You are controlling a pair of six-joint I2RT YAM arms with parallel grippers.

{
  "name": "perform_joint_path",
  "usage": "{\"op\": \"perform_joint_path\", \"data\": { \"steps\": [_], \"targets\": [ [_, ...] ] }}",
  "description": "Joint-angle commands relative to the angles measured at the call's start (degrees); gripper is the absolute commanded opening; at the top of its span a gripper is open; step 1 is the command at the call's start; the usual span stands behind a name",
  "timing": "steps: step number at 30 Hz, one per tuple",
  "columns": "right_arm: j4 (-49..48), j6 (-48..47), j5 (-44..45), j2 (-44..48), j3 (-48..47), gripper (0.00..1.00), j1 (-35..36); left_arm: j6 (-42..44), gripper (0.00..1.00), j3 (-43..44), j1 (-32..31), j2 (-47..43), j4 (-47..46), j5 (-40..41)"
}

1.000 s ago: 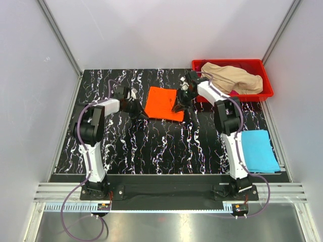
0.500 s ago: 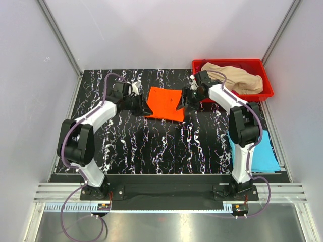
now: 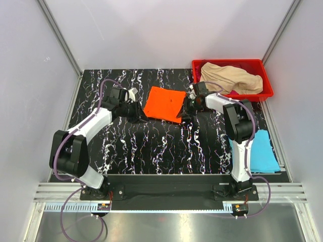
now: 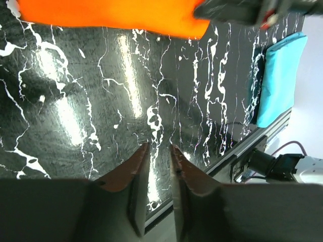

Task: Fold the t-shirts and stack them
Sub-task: Fold the tshirt

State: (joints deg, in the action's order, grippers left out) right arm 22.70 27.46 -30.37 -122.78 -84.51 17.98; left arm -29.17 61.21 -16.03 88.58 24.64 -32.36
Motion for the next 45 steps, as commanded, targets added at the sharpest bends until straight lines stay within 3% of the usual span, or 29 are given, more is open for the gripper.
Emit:
{"op": "perform_joint_path", "data": {
  "steps": [1, 5, 7, 10, 13, 15, 16, 19, 23, 24, 28, 29, 31, 35, 37, 45],
  "targets": [
    [-3.97, 6.28, -3.29, 1.93, 4.17, 0.27, 5.21, 1.83, 0.24, -0.30, -0.40, -2.53, 0.40, 1.95],
    [-7.83, 11.98, -7.06, 6.05, 7.15, 0.31, 10.23, 4.81, 0.25, 1.80, -1.19, -3.06, 3.12, 4.23],
    [-9.34, 15.42, -7.86, 10.78, 8.92, 0.47, 9.89, 5.87, 0.29, 2.33, -2.33, -3.49, 3.22, 6.07],
    [-3.82, 13.42, -5.23, 17.72, 10.85, 0.71, 7.87, 8.59, 0.34, 3.74, -5.05, -3.32, 3.92, 10.11],
    [2.86, 9.28, -3.03, 23.44, 12.26, 0.75, 3.92, 11.41, 0.39, 4.53, -8.04, -2.27, 3.66, 14.07],
    [5.32, 7.79, -2.50, 26.09, 14.72, 0.77, 0.14, 9.85, 0.40, 4.27, -8.31, -0.78, 2.78, 12.60],
    [6.03, 7.26, -2.24, 28.45, 15.68, 0.99, -0.92, 8.01, 0.41, 3.75, -7.97, -0.42, 1.73, 11.02],
    [8.06, 5.06, 0.65, 31.89, 18.59, 1.00, -3.56, -1.56, 0.47, -0.98, -8.05, 0.11, -4.50, 7.84],
    [6.50, 5.14, 1.98, 33.83, 21.83, 1.00, -3.91, -23.32, 0.55, -10.57, -7.43, -1.74, -22.56, 4.32],
    [5.79, 6.36, 2.16, 34.18, 22.37, 1.00, -3.83, -26.00, 0.64, -11.72, -7.52, -1.65, -24.45, 3.54],
    [4.90, 7.52, 2.34, 33.23, 22.72, 1.00, -4.00, -30.07, 0.63, -13.91, -7.61, -0.68, -26.31, 4.85],
    [4.29, 7.69, 1.64, 32.79, 22.55, 1.00, -4.09, -31.38, 0.61, -14.88, -7.61, -1.82, -27.62, 5.37],
    [4.11, 7.61, 0.23, 31.39, 22.11, 1.00, -4.09, -33.40, 0.46, -17.95, -7.61, -3.66, -29.03, 8.18],
    [3.50, 7.78, 0.57, 30.50, 21.84, 1.00, -4.00, -44.35, 0.40, -22.71, -7.87, -3.50, -34.64, 12.58],
    [2.97, 8.39, 1.01, 30.50, 22.45, 1.00, -4.00, -49.20, 0.41, -24.11, -8.92, -1.75, -37.11, 15.04],
    [0.15, 9.98, 0.22, 29.53, 24.39, 1.00, -4.09, -52.31, 0.58, -22.97, -13.24, 4.14, -40.73, 20.57]
  ]
}}
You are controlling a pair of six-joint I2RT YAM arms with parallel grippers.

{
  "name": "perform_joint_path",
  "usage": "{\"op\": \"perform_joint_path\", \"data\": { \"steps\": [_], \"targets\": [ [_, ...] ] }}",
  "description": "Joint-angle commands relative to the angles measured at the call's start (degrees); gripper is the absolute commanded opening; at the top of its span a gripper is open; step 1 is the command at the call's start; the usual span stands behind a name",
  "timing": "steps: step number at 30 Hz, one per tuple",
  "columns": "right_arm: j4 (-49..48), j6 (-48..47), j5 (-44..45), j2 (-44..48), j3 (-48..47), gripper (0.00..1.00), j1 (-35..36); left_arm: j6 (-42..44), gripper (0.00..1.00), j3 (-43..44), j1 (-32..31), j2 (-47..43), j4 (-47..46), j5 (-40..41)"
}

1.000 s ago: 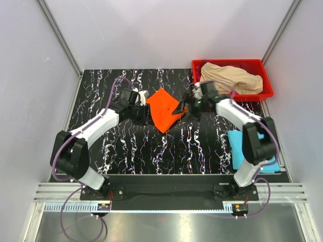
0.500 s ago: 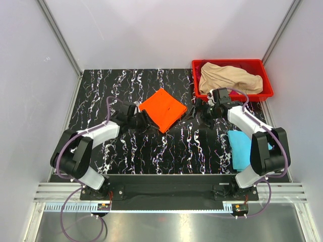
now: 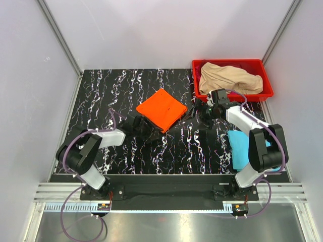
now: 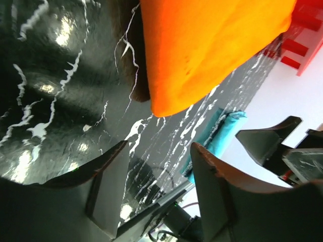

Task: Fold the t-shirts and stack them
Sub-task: Fold the tshirt, then neatly place the folded tshirt to the corner

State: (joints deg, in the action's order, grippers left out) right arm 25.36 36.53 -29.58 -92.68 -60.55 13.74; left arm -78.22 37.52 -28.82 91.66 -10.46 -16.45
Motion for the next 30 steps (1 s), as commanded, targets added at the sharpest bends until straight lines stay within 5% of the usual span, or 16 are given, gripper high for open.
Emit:
{"op": "perform_joint_path", "data": {
  "steps": [1, 19, 22, 26, 30],
  "targets": [
    [-2.51, 0.91, -0.65, -0.65, 0.52, 1.00, 0.15, -3.61, 0.60, 0.37, -0.45, 1.68, -5.80, 5.28],
    [-5.23, 1.96, 0.23, -1.79, 2.19, 1.00, 0.15, -8.71, 0.51, -1.13, -0.98, 10.65, -15.29, 8.54],
    [-9.00, 4.94, -0.65, -4.25, 2.72, 1.00, 0.15, -9.32, 0.40, -1.04, -1.06, 11.61, -17.74, 7.13],
    [-16.56, 12.23, -2.41, -7.59, 3.77, 1.00, 0.68, -10.20, 0.12, -0.95, -1.06, 11.18, -20.65, 5.55],
    [-25.87, 19.09, -1.71, -9.79, 5.27, 1.00, 2.34, -10.90, 0.00, -0.69, -0.98, 7.85, -21.53, 4.76]
  ]
}}
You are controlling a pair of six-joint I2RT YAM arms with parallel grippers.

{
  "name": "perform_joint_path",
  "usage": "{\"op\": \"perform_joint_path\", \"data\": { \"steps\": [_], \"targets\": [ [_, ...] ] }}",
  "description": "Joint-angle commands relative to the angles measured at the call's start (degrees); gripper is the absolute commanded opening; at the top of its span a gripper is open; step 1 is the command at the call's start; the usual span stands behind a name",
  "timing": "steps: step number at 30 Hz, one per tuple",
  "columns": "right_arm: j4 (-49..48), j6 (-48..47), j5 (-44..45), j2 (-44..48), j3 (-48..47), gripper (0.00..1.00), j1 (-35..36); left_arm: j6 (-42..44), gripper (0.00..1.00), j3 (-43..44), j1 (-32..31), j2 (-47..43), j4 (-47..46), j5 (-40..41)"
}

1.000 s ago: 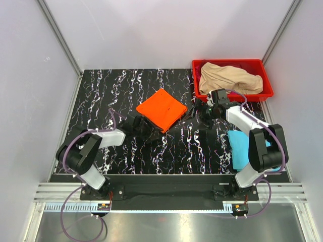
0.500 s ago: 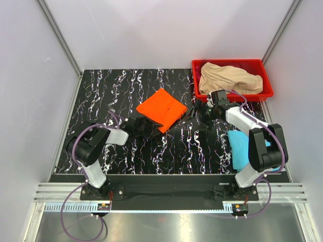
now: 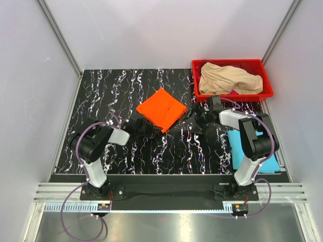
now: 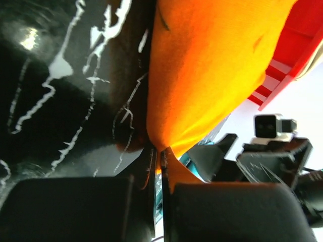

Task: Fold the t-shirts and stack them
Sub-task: Neatly place the folded tshirt to the corner

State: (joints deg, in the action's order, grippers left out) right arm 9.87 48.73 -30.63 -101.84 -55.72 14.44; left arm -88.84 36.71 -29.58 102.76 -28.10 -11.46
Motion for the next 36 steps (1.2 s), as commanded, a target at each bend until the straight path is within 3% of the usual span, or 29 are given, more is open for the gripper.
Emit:
{"op": "perform_joint_path", "data": {
  "steps": [1, 9, 13, 28, 36],
  "targets": [
    [-13.18, 8.64, -0.22, -1.07, 0.18, 1.00, 2.69, -0.37, 0.00, 0.20, -0.21, -3.96, -3.72, -0.40],
    [-31.38, 21.39, 1.45, -7.14, 3.07, 0.84, 6.30, -3.00, 0.00, 2.23, 0.67, -8.01, -4.15, -2.95],
    [-35.96, 25.52, 1.89, -10.12, 2.55, 0.84, 6.57, -3.62, 0.00, 2.40, 0.93, -9.68, -4.16, -3.13],
    [-35.97, 32.21, 14.45, -11.80, 2.73, 0.79, 7.18, -5.12, 0.00, 1.44, 2.16, -13.46, -4.95, -4.97],
    [-36.15, 35.03, 20.08, -12.59, 2.73, 0.71, 7.36, -5.03, 0.00, -0.15, 3.22, -15.05, -5.04, -5.94]
  ]
}}
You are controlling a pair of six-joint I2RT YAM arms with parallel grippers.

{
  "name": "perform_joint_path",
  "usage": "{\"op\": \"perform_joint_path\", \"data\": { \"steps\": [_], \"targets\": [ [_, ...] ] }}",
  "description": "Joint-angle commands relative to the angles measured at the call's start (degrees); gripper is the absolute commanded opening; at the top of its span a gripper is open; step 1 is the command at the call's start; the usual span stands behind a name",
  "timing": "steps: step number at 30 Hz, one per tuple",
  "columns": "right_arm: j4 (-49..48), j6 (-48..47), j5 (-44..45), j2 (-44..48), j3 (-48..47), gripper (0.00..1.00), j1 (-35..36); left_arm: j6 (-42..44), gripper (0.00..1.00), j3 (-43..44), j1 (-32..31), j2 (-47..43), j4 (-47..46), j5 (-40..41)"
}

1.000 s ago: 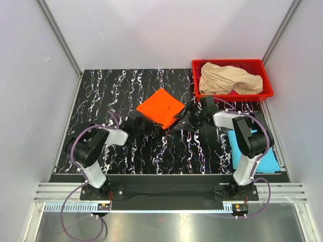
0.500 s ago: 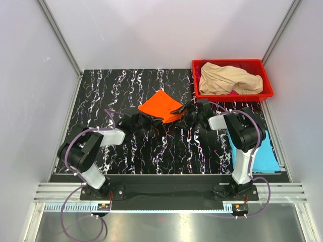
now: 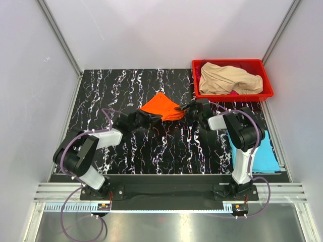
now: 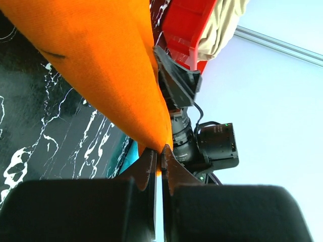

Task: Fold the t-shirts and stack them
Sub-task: Neatly place the folded tshirt to the corner

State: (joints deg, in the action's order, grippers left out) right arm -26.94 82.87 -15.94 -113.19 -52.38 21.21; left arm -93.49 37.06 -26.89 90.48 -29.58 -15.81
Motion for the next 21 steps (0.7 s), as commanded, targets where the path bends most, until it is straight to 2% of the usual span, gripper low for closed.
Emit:
{"op": "perform_joint_path", "data": {
  "steps": [1, 3, 6, 7, 9, 10, 13, 14, 15, 17, 21],
  "targets": [
    [0.66, 0.89, 6.18, -1.25, -0.53, 0.68, 0.58, -0.37, 0.00, -0.84, 0.61, -3.02, -3.55, -1.85],
    [1.10, 0.02, 6.89, -1.25, -0.70, 0.66, 0.59, -0.20, 0.00, -1.72, 0.62, -3.38, -3.55, -2.11],
    [-0.13, -0.95, 5.75, -2.13, -1.32, 0.56, 0.58, 0.24, 0.00, -2.43, 0.70, -3.73, -3.11, -2.47],
    [0.04, -1.48, 5.66, -2.21, -1.67, 0.49, 0.67, 0.50, 0.00, -2.86, 0.70, -3.73, -2.85, -2.82],
    [0.05, -2.45, 5.49, -2.04, -1.67, 0.42, 0.67, 0.85, 0.00, -3.48, 0.70, -3.90, -2.50, -3.26],
    [-0.30, -2.71, 4.79, -2.04, -1.50, 0.27, 0.85, 1.29, 0.00, -3.66, 0.70, -3.90, -2.15, -3.26],
    [-1.01, -4.47, 5.04, -0.73, -0.44, 0.12, 0.85, 2.17, 0.02, -4.18, 0.70, -3.99, -1.00, -4.40],
    [0.29, -5.86, 5.22, -0.02, -0.18, 0.02, 0.76, 3.04, 0.06, -4.45, 0.70, -3.99, -0.31, -4.75],
    [1.09, -6.92, 5.66, 0.68, 0.00, 0.00, 0.76, 3.40, 0.09, -5.32, 0.70, -4.60, 0.40, -5.45],
    [6.77, -11.73, 7.50, 4.10, 0.00, 0.00, 0.76, 5.85, 0.28, -6.12, 0.70, -5.57, 2.85, -6.33],
    [19.62, -19.66, 12.51, 11.48, -0.44, 0.00, 0.76, 17.53, 0.46, -3.85, 0.88, -10.22, 15.84, -9.23]
  ]
}}
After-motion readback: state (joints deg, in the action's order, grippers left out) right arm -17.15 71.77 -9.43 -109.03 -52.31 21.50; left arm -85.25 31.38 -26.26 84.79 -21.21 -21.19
